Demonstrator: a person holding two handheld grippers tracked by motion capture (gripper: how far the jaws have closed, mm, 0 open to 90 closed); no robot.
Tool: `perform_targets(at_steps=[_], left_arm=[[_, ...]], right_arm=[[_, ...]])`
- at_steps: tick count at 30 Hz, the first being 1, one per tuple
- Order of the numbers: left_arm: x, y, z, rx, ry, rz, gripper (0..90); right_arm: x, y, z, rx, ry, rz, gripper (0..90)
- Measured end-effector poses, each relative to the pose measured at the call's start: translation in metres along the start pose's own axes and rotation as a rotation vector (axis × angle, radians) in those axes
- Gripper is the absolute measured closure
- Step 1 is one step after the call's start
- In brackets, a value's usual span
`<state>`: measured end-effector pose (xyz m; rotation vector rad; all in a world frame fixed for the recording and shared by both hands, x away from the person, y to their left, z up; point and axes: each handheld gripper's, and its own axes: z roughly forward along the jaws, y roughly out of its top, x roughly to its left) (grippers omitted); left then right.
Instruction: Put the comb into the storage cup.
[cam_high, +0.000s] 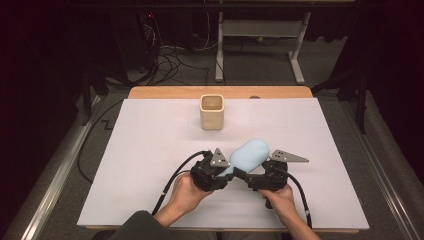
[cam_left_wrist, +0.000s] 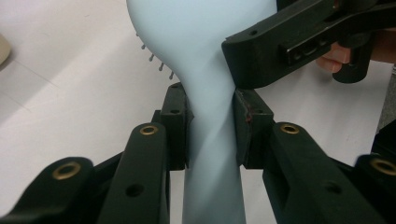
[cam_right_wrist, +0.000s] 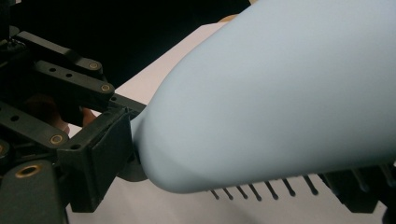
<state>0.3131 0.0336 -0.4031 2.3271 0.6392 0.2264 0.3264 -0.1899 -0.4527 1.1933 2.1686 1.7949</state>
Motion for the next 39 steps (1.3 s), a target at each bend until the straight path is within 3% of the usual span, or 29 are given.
perform_targets(at_steps=[5,11,19,26,33,39], left_arm=[[-0.002,0.001,0.004,0.016,0.003,0.010,69.5],[-0.001,0.002,0.005,0.027,0.009,0.012,69.5],[0.001,0.005,0.010,0.044,0.027,0.014,69.6],[0.004,0.006,0.007,0.031,0.031,0.000,69.6],[0.005,0.006,0.003,0.031,0.034,0.004,69.7],[0.005,0.006,0.002,0.029,0.026,0.004,69.7]], right_arm=[[0.001,0.002,0.000,-0.001,-0.014,-0.005,13.1],[0.003,0.010,-0.002,0.000,-0.019,-0.044,18.8],[0.011,0.029,-0.008,-0.001,-0.005,-0.073,36.9],[0.024,0.045,-0.005,0.035,0.021,-0.120,45.7],[0.028,0.053,-0.004,0.073,0.058,-0.089,51.0],[0.031,0.057,-0.004,0.104,0.067,-0.103,53.3]])
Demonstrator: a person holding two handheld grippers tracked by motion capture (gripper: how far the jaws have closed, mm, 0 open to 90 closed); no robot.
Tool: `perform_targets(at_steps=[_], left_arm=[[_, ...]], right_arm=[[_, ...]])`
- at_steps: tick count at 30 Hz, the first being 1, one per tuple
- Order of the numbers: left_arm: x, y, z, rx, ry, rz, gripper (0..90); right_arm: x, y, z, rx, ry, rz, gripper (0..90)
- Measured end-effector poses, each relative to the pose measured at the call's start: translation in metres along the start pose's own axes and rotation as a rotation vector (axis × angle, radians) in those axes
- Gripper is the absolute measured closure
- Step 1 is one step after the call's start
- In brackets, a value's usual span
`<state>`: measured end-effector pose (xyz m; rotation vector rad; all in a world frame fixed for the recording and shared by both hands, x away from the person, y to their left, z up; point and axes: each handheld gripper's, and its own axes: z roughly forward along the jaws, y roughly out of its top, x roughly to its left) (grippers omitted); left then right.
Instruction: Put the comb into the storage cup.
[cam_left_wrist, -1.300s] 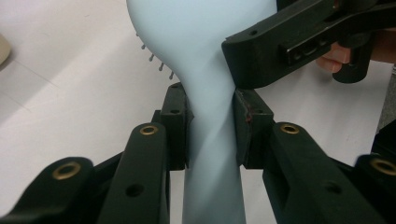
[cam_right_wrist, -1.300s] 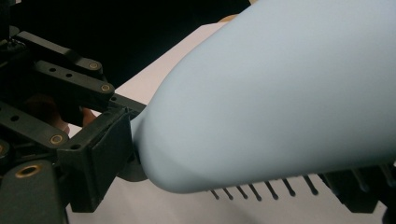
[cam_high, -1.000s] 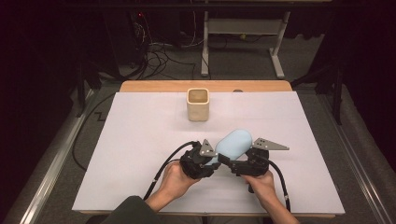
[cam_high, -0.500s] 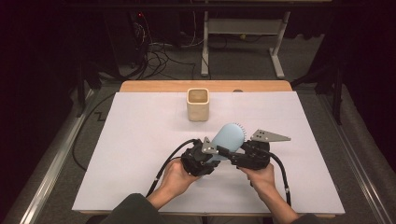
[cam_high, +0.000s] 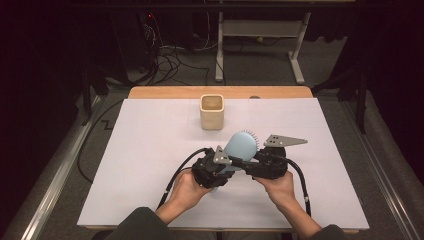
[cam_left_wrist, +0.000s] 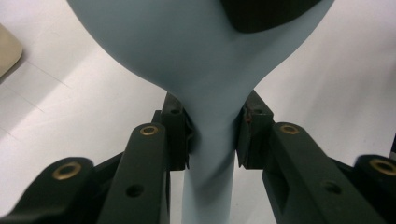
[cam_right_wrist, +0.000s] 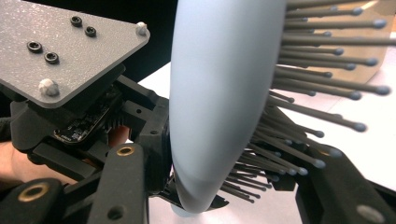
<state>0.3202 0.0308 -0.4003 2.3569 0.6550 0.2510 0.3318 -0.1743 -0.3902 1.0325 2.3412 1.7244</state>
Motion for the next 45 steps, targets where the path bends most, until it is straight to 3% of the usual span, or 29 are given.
perform_targets(at_steps=[8,11,15,25,30,36,45], left_arm=[[0.003,0.000,-0.004,-0.012,-0.021,-0.016,68.4],[0.006,-0.001,-0.005,-0.019,-0.018,-0.034,58.0],[0.008,-0.003,-0.008,-0.025,-0.012,-0.041,50.6],[0.015,-0.012,-0.015,-0.054,-0.022,-0.068,41.0],[0.015,-0.024,-0.022,-0.086,0.032,-0.057,39.3],[0.028,-0.039,-0.031,-0.119,0.039,-0.118,38.2],[0.041,-0.059,-0.046,-0.161,0.064,-0.155,37.2]], right_arm=[[0.002,0.007,0.000,0.022,0.007,-0.015,54.4],[0.003,0.012,-0.001,0.018,0.006,-0.026,54.6],[0.004,0.017,-0.005,0.023,-0.009,-0.042,54.6],[0.003,0.019,-0.010,0.033,-0.034,-0.066,54.5],[0.000,0.018,-0.010,0.048,-0.051,-0.059,54.4],[-0.002,0.018,-0.013,0.062,-0.069,-0.057,54.3],[-0.005,0.018,-0.019,0.064,-0.079,-0.050,54.3]])
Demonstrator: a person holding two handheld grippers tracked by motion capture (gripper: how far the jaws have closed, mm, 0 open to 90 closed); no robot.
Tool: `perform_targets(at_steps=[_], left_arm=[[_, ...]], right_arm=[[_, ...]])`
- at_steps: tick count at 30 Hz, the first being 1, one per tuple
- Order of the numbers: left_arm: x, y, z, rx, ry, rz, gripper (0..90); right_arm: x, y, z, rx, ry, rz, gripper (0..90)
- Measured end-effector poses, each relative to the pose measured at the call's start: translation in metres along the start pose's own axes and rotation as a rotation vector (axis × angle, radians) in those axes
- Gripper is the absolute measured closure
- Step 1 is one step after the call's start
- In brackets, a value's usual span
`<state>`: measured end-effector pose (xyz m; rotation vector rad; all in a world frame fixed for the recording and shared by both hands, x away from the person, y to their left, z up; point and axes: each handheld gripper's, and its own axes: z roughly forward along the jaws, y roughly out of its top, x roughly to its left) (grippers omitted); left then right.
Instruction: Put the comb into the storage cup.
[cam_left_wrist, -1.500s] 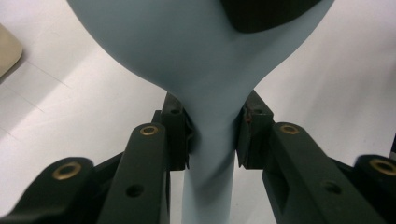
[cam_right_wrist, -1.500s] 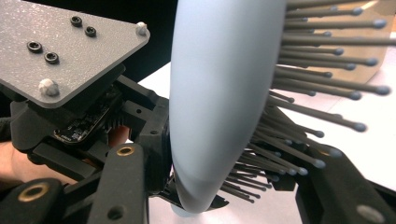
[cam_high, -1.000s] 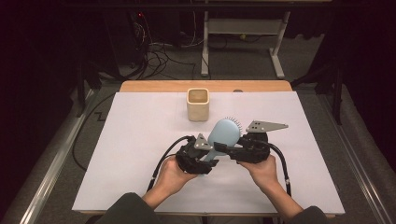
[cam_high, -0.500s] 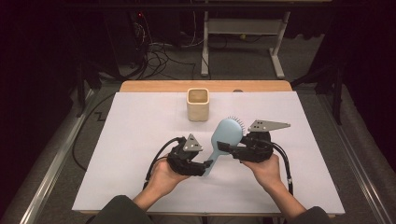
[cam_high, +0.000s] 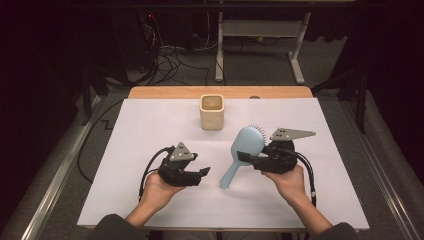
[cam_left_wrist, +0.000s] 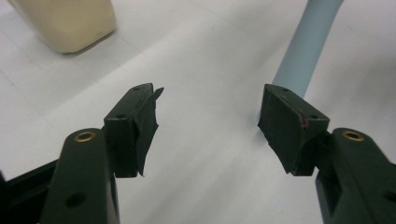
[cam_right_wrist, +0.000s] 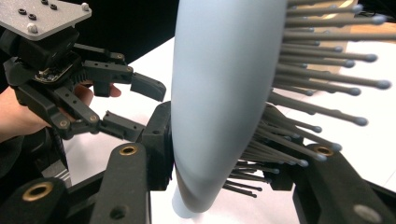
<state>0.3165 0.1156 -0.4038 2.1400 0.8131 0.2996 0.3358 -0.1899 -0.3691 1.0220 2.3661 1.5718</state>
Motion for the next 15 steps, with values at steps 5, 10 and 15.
perform_targets(at_steps=[5,10,15], left_arm=[[0.007,-0.006,-0.007,-0.017,0.013,-0.013,36.5],[0.010,-0.011,-0.010,-0.027,0.066,-0.034,36.3],[0.015,-0.019,-0.016,-0.041,0.100,-0.044,36.3]], right_arm=[[-0.003,0.000,-0.003,0.000,-0.007,0.003,54.1],[-0.004,0.000,-0.005,0.001,-0.010,0.009,54.0],[-0.006,0.000,-0.007,0.002,-0.014,0.010,53.9]])
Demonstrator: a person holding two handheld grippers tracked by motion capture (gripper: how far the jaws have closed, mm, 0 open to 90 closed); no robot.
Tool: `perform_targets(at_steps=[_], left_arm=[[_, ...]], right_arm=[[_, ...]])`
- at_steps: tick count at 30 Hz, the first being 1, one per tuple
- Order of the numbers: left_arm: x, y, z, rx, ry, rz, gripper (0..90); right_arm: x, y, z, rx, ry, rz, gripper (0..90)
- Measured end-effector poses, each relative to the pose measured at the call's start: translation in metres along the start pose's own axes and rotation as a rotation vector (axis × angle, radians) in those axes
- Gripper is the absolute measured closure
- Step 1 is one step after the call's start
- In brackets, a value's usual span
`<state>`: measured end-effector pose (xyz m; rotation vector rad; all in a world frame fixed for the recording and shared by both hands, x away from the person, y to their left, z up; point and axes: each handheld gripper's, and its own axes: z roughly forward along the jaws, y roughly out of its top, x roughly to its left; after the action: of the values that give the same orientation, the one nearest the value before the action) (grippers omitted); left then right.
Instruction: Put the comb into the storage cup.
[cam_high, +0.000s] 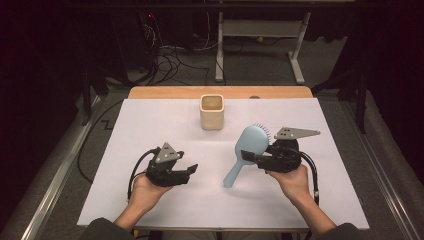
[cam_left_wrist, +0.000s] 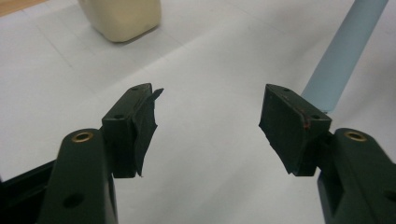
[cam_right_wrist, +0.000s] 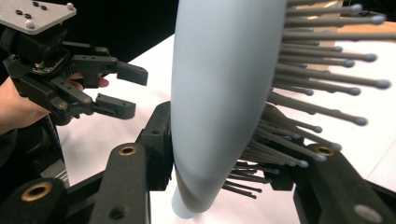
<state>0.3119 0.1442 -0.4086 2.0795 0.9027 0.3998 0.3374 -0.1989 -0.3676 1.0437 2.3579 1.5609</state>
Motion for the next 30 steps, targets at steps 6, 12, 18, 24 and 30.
perform_targets(at_steps=[6,12,18,24,30], left_arm=[[0.009,-0.006,-0.010,-0.018,0.023,-0.010,35.9],[0.017,-0.017,-0.018,-0.031,0.056,-0.014,34.5],[0.028,-0.033,-0.026,-0.053,0.084,-0.038,34.1],[0.037,-0.050,-0.035,-0.073,0.116,-0.076,33.5],[0.044,-0.065,-0.042,-0.085,0.138,-0.103,33.1]], right_arm=[[-0.002,0.001,-0.003,-0.003,-0.009,0.002,54.0],[-0.005,0.003,-0.006,-0.011,-0.012,0.007,54.0],[-0.006,0.005,-0.011,-0.007,-0.033,0.006,54.0],[-0.008,0.007,-0.011,-0.001,-0.045,0.008,54.0],[-0.008,0.009,-0.009,0.007,-0.046,0.005,54.0]])
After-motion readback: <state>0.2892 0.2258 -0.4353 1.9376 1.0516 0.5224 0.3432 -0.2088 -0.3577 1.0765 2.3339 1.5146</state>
